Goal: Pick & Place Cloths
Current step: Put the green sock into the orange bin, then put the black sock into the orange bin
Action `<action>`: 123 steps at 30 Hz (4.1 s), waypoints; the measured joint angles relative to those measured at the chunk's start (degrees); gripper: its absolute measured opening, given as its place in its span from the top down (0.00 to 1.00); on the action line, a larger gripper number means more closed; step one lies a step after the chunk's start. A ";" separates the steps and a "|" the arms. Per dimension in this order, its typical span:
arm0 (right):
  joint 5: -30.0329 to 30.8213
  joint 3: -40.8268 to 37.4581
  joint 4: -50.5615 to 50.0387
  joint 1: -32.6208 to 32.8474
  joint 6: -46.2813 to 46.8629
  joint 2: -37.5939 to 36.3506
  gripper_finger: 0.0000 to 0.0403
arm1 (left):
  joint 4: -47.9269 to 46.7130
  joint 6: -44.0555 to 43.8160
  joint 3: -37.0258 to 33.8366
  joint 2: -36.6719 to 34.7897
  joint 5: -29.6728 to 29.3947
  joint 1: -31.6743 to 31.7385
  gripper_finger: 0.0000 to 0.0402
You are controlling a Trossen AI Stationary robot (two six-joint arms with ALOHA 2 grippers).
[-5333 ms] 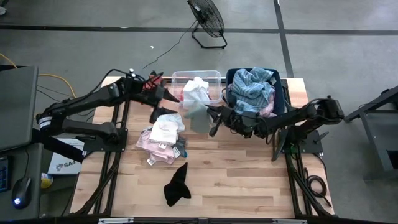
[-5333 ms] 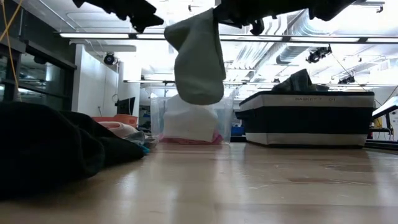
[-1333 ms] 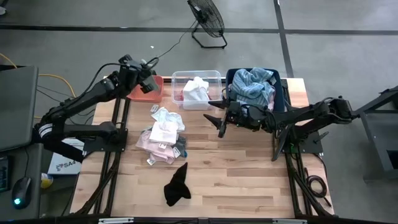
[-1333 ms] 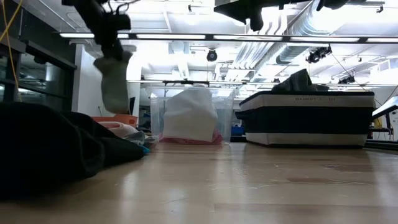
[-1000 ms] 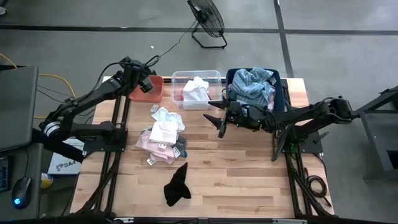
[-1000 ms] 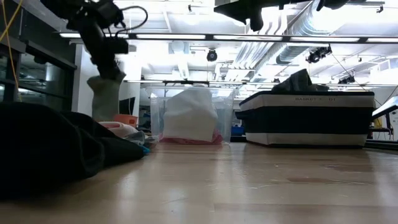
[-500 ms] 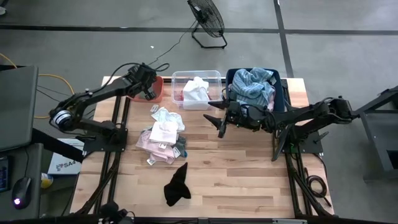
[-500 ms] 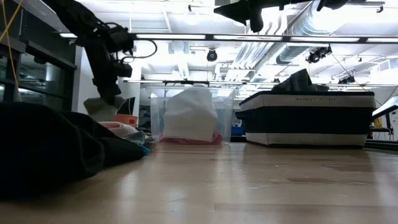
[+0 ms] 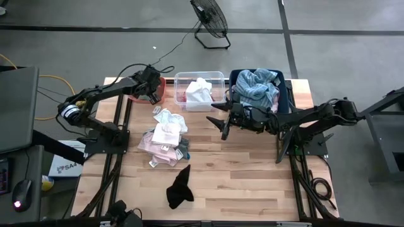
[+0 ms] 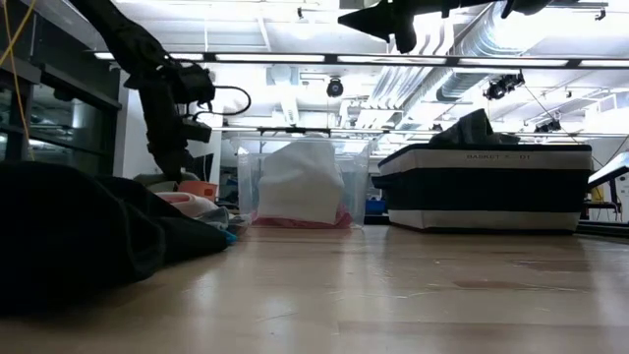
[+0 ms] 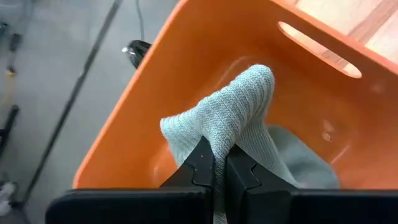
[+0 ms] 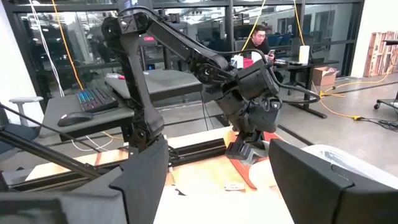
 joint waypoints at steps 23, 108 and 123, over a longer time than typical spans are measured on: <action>-0.02 0.00 -0.49 0.00 0.00 0.00 0.33 | -0.51 -1.47 0.00 -3.17 5.72 1.11 0.38; -4.74 -0.02 -10.04 4.71 6.46 0.00 0.33 | 13.11 1.55 4.62 14.47 35.34 -72.63 0.52; -4.71 -0.02 -10.80 5.25 7.48 0.00 0.33 | 11.96 0.14 4.50 17.01 43.36 -69.36 0.98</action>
